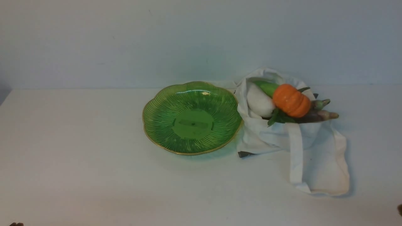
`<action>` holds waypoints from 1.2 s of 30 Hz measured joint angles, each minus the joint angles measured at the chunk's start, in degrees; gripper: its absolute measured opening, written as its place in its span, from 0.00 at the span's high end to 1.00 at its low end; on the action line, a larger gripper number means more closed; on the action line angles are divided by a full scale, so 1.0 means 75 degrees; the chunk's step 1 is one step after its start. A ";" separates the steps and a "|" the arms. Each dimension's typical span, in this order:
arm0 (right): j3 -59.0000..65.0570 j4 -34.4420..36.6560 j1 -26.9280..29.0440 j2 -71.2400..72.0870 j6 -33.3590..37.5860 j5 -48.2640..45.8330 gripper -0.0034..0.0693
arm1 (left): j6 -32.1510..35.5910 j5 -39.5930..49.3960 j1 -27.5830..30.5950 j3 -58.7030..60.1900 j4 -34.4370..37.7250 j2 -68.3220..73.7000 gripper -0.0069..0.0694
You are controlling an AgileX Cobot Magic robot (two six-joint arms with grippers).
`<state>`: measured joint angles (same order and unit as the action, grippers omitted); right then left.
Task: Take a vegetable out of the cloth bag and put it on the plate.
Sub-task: Use the right arm to grab a pumpkin from the bag
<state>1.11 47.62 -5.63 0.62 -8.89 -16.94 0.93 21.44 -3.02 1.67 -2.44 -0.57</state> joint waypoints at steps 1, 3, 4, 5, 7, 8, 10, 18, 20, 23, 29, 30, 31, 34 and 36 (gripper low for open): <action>-0.0193 0.0017 0.0000 0.0000 0.0381 -0.0029 0.97 | 0.0000 0.0000 0.0000 0.0000 0.0000 0.0000 0.92; -0.0722 -0.0003 0.0000 -0.0029 0.1083 -0.0030 0.97 | 0.0000 0.0000 0.0000 0.0000 0.0000 0.0000 0.92; -0.0864 -0.0020 0.0000 -0.0066 0.1245 -0.0030 0.97 | 0.0000 0.0000 0.0000 0.0000 0.0000 0.0000 0.92; -0.1485 -0.0148 0.0000 -0.0369 0.1874 -0.0050 0.97 | 0.0000 0.0000 0.0000 0.0000 0.0000 0.0000 0.92; -0.2119 -0.0374 0.0000 -0.0892 0.2409 -0.0175 0.97 | 0.0000 0.0000 0.0000 0.0000 0.0000 0.0000 0.92; -0.2512 -0.0542 0.0000 -0.1312 0.2668 -0.0355 0.97 | 0.0000 0.0000 0.0000 0.0000 0.0000 0.0000 0.92; -0.3335 -0.0880 0.0000 -0.2443 0.2972 -0.1025 0.97 | 0.0000 0.0000 0.0000 0.0000 0.0000 0.0000 0.92; -0.5632 -0.1161 0.0000 -0.6857 0.3450 -0.2950 0.96 | 0.0000 0.0000 0.0000 0.0000 0.0000 0.0000 0.92; -0.6361 -0.1153 0.0000 -0.8032 0.3715 -0.3266 0.94 | 0.0000 0.0000 0.0000 0.0000 0.0000 0.0000 0.92; -0.7604 -0.1116 0.0000 -0.9643 0.4141 -0.3869 0.91 | 0.0000 0.0000 0.0000 0.0000 0.0000 0.0000 0.92; -0.9757 -0.1100 -0.0008 -1.1902 0.4682 -0.5347 0.82 | 0.0000 0.0000 0.0000 0.0000 0.0000 0.0000 0.92; -1.0172 -0.1100 -0.0040 -1.2301 0.4761 -0.5670 0.80 | 0.0000 0.0000 0.0000 0.0000 0.0000 0.0000 0.92; -1.0974 -0.1137 -0.0141 -1.3034 0.4842 -0.6219 0.76 | 0.0000 0.0000 0.0000 0.0000 0.0000 0.0000 0.92; -1.1859 -0.1274 -0.0326 -1.3746 0.4872 -0.6816 0.70 | 0.0000 0.0000 0.0000 0.0000 0.0000 0.0000 0.92; -1.2415 -0.1507 -0.0519 -1.4124 0.4840 -0.6993 0.65 | 0.0000 0.0000 0.0000 0.0000 0.0000 0.0000 0.92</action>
<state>-92.00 36.31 -9.52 -105.31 27.41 -69.39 0.93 21.44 -3.02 1.67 -2.44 -0.57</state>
